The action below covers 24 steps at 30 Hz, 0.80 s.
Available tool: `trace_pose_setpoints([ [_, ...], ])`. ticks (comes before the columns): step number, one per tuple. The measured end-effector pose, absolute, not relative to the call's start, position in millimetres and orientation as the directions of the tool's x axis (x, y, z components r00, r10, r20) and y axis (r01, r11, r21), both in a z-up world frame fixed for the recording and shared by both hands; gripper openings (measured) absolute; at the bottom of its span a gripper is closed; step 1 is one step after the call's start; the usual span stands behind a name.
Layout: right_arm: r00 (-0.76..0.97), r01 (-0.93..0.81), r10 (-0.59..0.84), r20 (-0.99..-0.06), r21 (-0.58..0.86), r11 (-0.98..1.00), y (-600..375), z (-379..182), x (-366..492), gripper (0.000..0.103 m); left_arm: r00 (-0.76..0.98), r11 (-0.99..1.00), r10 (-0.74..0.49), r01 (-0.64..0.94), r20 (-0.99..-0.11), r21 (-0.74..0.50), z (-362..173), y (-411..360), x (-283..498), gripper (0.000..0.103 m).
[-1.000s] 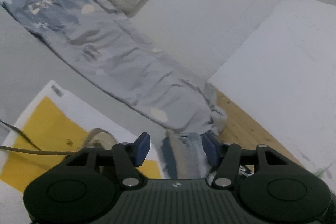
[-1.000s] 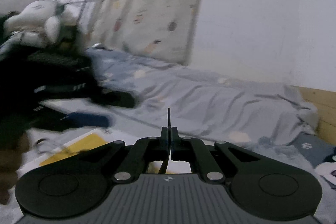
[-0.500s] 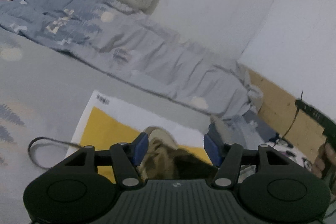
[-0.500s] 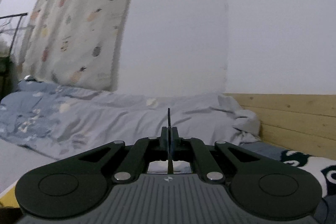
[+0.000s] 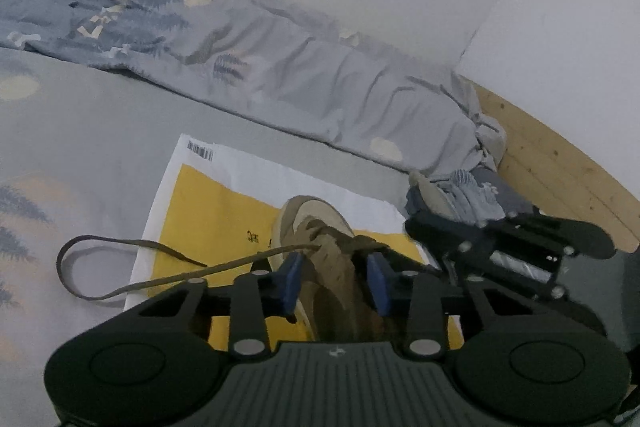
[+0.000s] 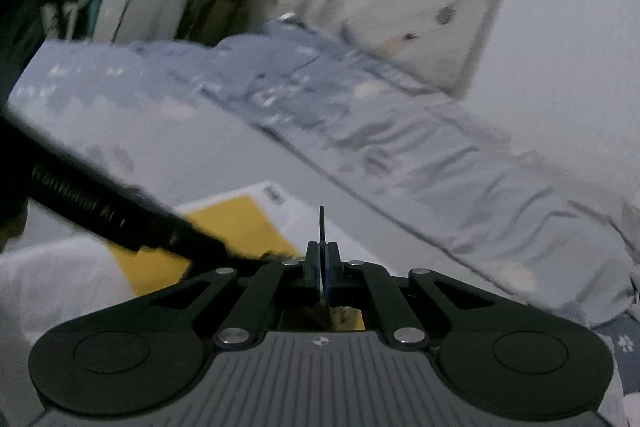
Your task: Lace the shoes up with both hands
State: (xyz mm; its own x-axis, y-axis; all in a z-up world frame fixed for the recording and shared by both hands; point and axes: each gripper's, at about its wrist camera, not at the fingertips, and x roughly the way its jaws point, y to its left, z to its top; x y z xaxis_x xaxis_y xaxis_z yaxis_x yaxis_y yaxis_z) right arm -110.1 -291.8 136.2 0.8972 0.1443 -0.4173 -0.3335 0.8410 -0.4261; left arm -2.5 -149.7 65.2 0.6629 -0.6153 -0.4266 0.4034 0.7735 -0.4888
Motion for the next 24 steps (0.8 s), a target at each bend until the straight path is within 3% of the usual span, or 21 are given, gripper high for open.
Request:
trace_pose_setpoints([
  [4, 0.871, -0.383, 0.148, -0.469, -0.458, 0.802, -280, 123, -107, 0.0, 0.64, 0.752, -0.642, 0.416, -0.423, -0.512, 61, -150, 0, 0.018],
  [10, 0.828, -0.45, 0.167, -0.536, -0.455, 0.769, -271, 108, -99, 0.0, 0.634, 0.751, -0.643, 0.412, -0.429, -0.517, 56, -154, 2, 0.011],
  [24, 0.79, -0.508, 0.171, -0.588, -0.473, 0.72, -271, 101, -87, 0.0, 0.598, 0.625, -0.717, 0.323, -0.359, -0.71, 36, -126, 14, 0.013],
])
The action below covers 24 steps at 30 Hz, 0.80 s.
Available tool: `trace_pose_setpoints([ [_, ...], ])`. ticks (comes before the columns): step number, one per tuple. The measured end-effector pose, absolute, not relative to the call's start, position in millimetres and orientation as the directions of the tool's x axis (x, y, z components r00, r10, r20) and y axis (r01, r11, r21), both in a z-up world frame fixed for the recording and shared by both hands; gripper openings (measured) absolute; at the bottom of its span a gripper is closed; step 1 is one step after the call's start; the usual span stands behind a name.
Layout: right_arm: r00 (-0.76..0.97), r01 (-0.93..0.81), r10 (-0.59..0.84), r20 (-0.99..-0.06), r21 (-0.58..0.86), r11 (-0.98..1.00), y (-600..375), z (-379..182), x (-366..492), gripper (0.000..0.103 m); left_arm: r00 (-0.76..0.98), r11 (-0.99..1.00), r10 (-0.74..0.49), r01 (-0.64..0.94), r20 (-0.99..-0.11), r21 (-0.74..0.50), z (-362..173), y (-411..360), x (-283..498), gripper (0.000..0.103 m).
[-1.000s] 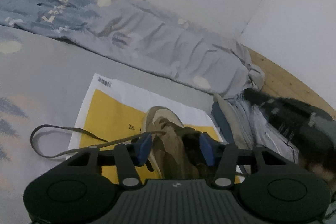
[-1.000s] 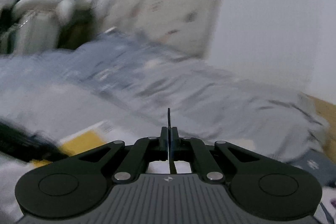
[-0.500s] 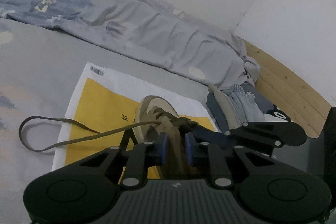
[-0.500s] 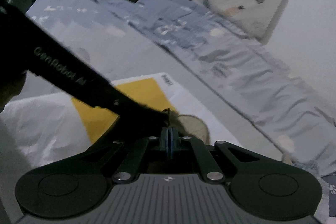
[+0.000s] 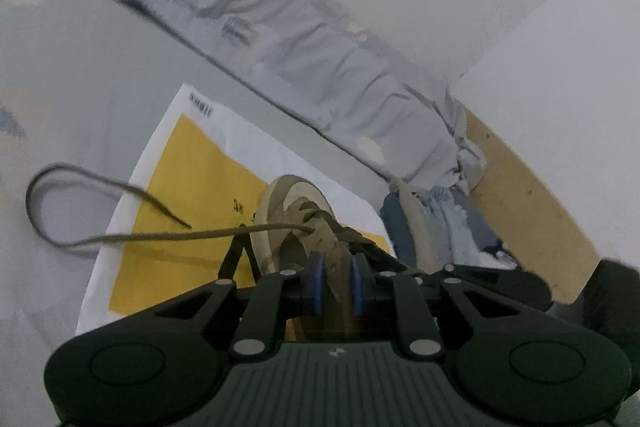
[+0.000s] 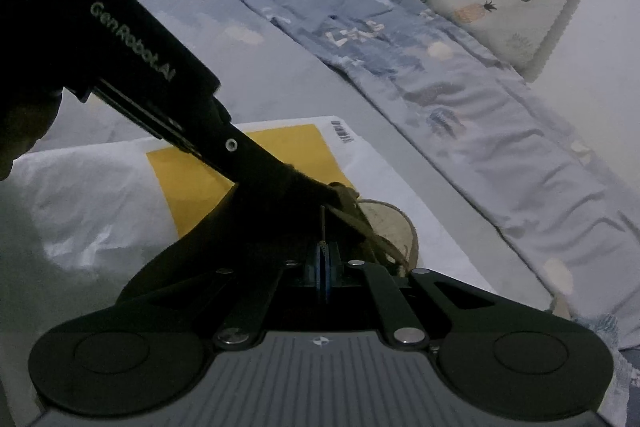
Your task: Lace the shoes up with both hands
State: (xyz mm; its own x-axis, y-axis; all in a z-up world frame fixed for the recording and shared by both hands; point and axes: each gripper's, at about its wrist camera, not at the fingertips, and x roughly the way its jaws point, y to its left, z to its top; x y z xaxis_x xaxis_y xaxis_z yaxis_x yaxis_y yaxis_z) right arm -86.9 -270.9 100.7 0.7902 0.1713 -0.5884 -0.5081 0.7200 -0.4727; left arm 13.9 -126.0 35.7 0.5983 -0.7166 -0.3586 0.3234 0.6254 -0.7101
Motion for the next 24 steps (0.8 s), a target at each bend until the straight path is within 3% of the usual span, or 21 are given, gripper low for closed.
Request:
trace_pose_setpoints([
  [24, 0.762, -0.595, 0.213, -0.612, -0.532, 0.603, -263, 95, -78, 0.0, 0.569, 0.557, -0.753, 0.281, -0.331, -0.782, 24, -120, 25, 0.014],
])
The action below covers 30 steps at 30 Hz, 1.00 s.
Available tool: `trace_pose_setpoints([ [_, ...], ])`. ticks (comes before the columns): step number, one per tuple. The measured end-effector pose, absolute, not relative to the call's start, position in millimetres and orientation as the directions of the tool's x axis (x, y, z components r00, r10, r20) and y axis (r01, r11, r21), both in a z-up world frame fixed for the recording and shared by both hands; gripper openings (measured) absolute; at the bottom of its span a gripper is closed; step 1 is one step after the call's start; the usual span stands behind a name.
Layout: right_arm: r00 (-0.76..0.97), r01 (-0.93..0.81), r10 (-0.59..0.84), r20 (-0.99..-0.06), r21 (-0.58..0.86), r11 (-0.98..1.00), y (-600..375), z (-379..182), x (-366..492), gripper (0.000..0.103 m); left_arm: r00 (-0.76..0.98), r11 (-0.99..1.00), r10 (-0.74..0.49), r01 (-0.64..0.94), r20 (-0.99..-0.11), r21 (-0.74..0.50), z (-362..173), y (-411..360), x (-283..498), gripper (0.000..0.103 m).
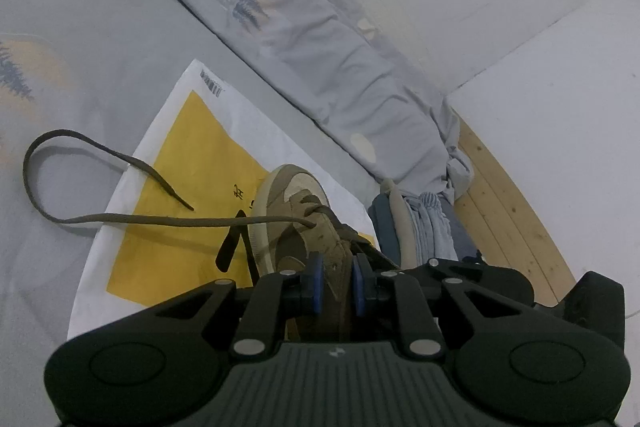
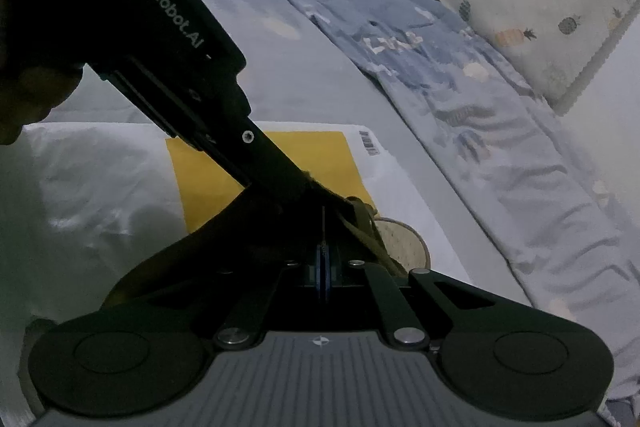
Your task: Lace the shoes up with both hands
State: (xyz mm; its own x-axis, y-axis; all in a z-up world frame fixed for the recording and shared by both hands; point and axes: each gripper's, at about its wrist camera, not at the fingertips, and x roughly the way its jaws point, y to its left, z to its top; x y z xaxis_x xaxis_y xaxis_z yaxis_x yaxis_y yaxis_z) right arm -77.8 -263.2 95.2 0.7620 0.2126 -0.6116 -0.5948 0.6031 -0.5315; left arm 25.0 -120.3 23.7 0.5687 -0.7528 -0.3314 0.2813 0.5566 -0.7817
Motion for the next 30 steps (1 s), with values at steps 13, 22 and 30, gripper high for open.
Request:
trace_pose_setpoints([
  [13, 0.75, -0.61, 0.217, -0.625, -0.526, 0.593, -263, 95, -74, 0.0, 0.572, 0.582, -0.743, 0.298, -0.347, -0.756, 28, -123, 22, 0.014],
  [22, 0.745, -0.618, 0.208, -0.633, -0.539, 0.573, -258, 94, -71, 0.0, 0.574, 0.603, -0.735, 0.312, -0.36, -0.734, 30, -124, 21, 0.013],
  [30, 0.745, -0.629, 0.195, -0.638, -0.574, 0.524, -253, 91, -69, 0.0, 0.572, 0.621, -0.732, 0.335, -0.371, -0.708, 34, -126, 19, 0.013],
])
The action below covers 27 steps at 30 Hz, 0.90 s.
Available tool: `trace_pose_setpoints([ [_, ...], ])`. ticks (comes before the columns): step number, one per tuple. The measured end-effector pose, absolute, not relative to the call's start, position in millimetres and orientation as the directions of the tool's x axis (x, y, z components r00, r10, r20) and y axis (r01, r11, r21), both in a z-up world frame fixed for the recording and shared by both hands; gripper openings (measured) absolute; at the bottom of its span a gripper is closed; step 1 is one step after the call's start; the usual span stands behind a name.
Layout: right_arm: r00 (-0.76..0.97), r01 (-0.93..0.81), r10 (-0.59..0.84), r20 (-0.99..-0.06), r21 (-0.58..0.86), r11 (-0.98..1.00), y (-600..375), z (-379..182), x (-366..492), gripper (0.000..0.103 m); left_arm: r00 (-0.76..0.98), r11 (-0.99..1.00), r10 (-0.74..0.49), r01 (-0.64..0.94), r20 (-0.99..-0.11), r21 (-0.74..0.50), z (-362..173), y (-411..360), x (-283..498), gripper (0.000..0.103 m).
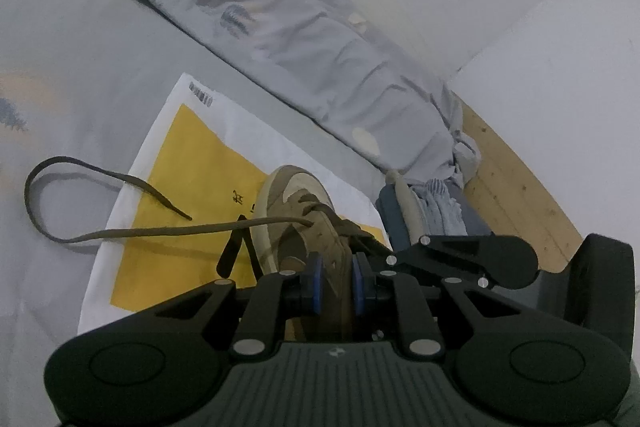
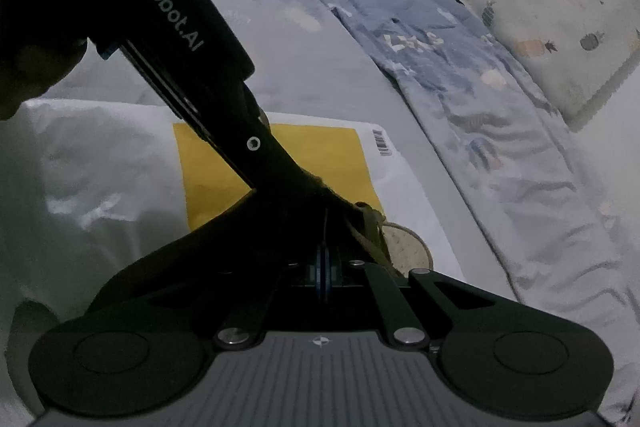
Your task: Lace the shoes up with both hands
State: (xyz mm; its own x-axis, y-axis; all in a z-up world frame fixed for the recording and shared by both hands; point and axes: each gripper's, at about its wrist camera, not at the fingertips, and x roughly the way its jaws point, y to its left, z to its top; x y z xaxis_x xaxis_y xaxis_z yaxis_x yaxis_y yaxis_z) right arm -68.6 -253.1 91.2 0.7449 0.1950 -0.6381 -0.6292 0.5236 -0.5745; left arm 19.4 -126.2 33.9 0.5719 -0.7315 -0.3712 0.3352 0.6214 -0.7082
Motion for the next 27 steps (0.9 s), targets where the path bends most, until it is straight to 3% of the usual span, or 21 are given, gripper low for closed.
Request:
trace_pose_setpoints([
  [21, 0.801, -0.572, 0.122, -0.586, -0.691, 0.442, -236, 87, -75, 0.0, 0.569, 0.637, -0.723, 0.331, -0.391, -0.696, 38, -126, 18, 0.013],
  [27, 0.785, -0.593, 0.121, -0.607, -0.68, 0.432, -236, 83, -76, 0.0, 0.561, 0.631, -0.731, 0.336, -0.389, -0.699, 38, -128, 19, 0.013],
])
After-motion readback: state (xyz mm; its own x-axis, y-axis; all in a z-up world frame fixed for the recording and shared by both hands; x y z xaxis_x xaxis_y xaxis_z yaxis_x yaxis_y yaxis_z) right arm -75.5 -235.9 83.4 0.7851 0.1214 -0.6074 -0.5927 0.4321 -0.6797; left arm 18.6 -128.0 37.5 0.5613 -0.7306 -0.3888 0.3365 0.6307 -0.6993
